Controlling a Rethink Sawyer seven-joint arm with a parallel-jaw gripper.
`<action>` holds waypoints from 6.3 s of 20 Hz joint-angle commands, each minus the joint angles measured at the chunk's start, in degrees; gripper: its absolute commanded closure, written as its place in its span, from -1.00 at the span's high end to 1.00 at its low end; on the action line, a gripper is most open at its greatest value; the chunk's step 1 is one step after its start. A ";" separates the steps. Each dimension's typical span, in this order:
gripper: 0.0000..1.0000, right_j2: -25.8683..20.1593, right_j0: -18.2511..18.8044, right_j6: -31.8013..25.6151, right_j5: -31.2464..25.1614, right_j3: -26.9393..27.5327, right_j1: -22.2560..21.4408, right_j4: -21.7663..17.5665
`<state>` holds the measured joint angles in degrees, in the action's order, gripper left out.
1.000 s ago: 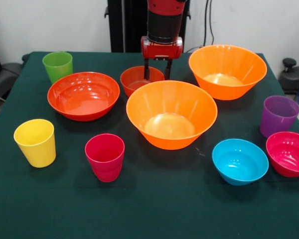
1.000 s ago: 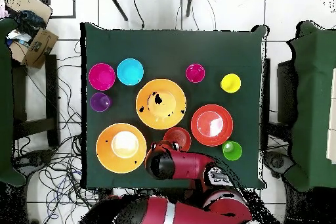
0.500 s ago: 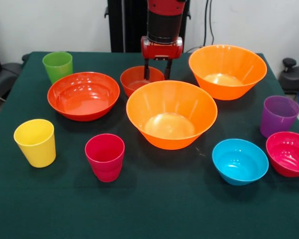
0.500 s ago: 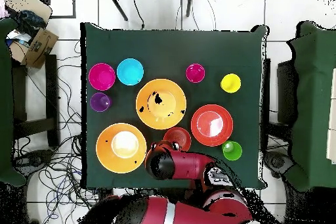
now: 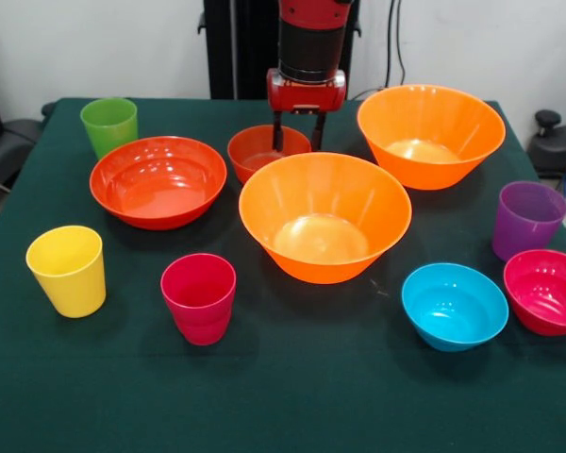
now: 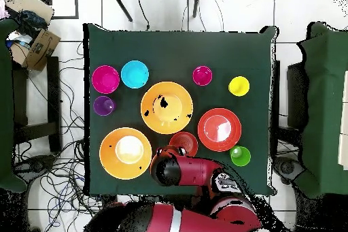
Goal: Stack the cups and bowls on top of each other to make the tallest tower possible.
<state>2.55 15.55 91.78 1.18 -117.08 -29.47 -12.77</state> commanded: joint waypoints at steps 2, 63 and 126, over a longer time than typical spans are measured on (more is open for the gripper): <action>1.00 -3.91 0.11 7.94 1.62 1.55 1.27 -1.30; -1.00 -0.06 -7.76 7.80 -29.00 10.29 -17.11 3.82; -1.00 -3.85 -2.17 2.37 -26.77 9.32 -13.73 -2.68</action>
<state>3.35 13.41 92.50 -27.35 -107.64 -46.10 -11.72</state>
